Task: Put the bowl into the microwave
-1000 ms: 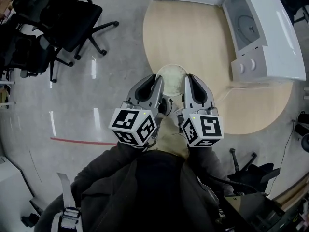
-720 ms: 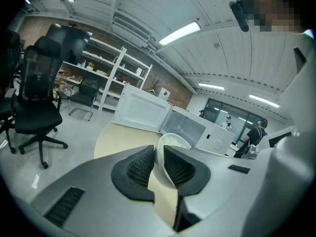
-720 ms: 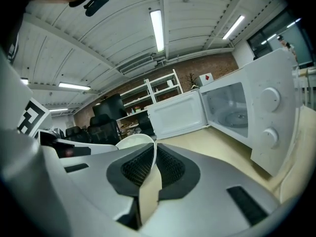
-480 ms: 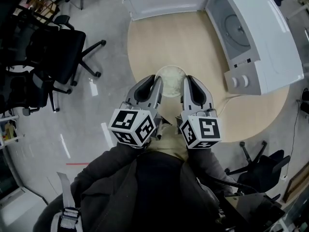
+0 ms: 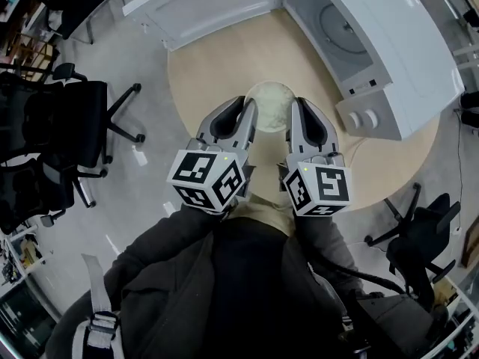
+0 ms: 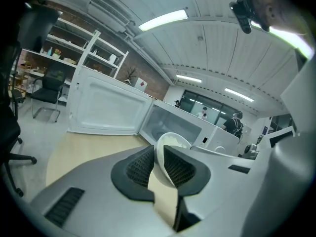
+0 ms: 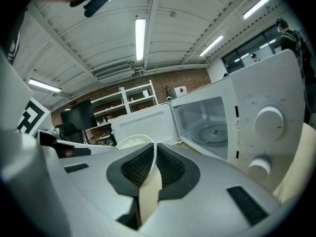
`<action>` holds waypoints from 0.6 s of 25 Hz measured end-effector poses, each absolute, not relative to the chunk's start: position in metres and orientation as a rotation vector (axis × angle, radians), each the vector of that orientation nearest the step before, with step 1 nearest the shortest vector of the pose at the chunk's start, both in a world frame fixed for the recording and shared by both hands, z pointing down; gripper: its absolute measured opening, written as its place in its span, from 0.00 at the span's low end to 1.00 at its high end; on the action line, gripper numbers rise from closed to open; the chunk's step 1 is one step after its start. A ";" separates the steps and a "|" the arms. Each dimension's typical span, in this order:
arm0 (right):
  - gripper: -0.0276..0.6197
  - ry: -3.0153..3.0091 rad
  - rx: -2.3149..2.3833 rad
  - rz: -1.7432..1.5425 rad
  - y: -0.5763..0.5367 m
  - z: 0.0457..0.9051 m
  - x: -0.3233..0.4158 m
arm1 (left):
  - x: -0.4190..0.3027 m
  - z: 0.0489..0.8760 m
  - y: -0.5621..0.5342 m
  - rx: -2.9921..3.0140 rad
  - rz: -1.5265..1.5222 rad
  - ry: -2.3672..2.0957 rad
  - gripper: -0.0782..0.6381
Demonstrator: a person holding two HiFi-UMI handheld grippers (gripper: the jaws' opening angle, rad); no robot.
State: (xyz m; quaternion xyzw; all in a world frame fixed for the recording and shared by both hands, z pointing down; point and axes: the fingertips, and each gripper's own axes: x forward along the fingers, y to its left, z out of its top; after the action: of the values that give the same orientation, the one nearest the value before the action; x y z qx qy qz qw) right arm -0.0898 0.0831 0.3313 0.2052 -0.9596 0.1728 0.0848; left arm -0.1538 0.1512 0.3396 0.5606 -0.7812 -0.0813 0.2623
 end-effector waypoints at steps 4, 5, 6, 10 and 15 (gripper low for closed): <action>0.08 -2.839 0.768 0.510 0.060 0.328 -0.106 | -0.178 0.338 0.120 1.624 -0.198 -2.027 0.21; 0.08 -2.828 0.808 0.512 0.054 0.328 -0.110 | -0.183 0.338 0.111 1.650 -0.190 -2.001 0.21; 0.08 -2.816 0.850 0.513 0.047 0.328 -0.113 | -0.187 0.338 0.102 1.676 -0.181 -1.973 0.21; 0.08 -2.756 1.025 0.533 0.019 0.333 -0.123 | -0.203 0.342 0.066 1.782 -0.134 -1.857 0.21; 0.08 -2.671 1.199 0.575 -0.002 0.343 -0.133 | -0.218 0.352 0.035 1.862 -0.080 -1.721 0.21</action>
State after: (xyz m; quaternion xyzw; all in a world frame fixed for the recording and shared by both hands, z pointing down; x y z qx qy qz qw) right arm -0.1332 -0.0021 0.3434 0.4006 -0.8924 0.1922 0.0790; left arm -0.2184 0.0347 0.3522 0.7008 -0.6476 -0.0300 0.2977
